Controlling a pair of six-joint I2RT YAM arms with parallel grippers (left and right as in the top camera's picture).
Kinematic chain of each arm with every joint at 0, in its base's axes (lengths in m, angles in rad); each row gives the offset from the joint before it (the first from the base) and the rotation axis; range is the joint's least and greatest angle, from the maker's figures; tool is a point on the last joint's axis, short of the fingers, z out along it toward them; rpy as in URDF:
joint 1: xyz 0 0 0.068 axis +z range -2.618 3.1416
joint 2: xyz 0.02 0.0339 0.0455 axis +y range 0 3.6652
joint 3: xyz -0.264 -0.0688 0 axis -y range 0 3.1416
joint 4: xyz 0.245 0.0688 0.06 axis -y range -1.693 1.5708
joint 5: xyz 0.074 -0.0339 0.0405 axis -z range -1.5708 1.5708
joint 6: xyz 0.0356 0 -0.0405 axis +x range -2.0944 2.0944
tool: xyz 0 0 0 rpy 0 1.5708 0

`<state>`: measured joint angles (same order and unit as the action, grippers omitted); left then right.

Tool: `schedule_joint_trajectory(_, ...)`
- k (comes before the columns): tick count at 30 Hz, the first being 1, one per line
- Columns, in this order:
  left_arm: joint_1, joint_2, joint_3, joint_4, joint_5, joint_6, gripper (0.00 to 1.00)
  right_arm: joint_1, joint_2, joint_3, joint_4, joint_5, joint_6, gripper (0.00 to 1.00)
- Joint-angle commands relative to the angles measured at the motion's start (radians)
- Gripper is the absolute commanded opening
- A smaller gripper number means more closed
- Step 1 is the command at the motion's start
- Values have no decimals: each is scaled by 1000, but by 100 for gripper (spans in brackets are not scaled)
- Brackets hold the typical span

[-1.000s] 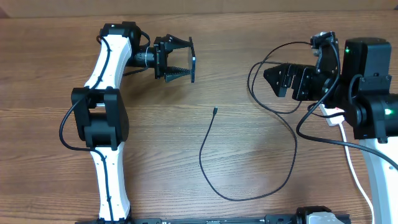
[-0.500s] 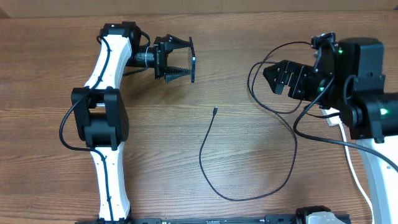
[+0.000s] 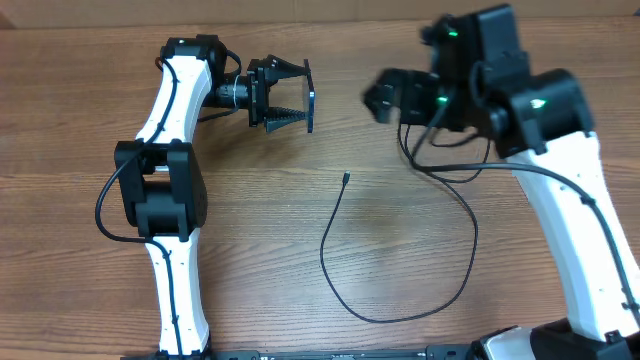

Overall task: Plug charger to phone and switch on socket
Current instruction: 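Grasp the phone's bottom end with the right gripper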

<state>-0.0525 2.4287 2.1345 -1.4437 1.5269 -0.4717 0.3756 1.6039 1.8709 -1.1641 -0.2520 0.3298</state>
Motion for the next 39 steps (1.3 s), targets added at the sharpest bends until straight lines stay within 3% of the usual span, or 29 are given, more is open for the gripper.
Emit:
schedule_joint_trajectory(1,2,4,32,0,55,4,74,55,-10,30,51,-12,22,100)
schedule_joint_trajectory(16,2,4,32,0,55,3,74,299,115,30,74,413,307,100)
schedule_joint_trajectory(20,2,4,32,0,55,3,74,355,145,28,111,513,311,100)
schedule_joint_trajectory(24,2,4,32,0,55,3,74,395,173,28,153,600,320,90)
schedule_joint_trajectory(27,2,4,32,0,55,-5,74,414,203,26,155,698,366,90)
schedule_joint_trajectory(36,2,4,32,-51,55,-5,74,415,244,26,220,727,377,90)
schedule_joint_trajectory(39,2,4,32,-52,55,-5,74,415,245,26,240,750,377,84)
